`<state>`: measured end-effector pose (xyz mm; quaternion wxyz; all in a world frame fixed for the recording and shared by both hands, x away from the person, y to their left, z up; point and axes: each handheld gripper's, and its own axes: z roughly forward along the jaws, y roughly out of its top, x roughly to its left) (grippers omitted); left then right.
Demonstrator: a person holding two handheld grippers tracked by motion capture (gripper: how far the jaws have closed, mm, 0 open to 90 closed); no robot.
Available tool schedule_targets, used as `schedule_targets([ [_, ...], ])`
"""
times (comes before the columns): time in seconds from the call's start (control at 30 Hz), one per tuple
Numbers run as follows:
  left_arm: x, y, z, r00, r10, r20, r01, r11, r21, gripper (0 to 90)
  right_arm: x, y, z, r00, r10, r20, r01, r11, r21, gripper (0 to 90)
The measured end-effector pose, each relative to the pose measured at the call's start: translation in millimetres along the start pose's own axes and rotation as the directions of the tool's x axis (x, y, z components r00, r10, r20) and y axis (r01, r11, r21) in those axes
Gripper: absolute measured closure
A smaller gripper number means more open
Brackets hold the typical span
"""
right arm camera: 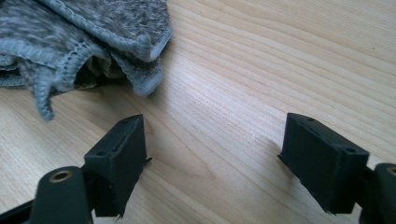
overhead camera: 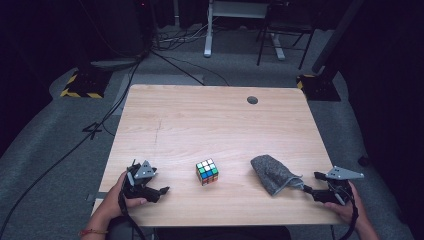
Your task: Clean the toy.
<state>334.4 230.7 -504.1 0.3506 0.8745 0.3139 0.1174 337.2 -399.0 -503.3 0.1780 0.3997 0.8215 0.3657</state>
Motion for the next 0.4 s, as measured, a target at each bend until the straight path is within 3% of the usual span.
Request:
schedule_targets([
  [0.4, 0.8, 0.3, 0.3, 1.0000, -0.005, -0.002, 0.005, 1.0000, 0.000, 14.3, -0.1, 0.0, 0.0, 1.0000, 0.001, -0.001, -0.001, 1.000, 0.000, 22.2],
])
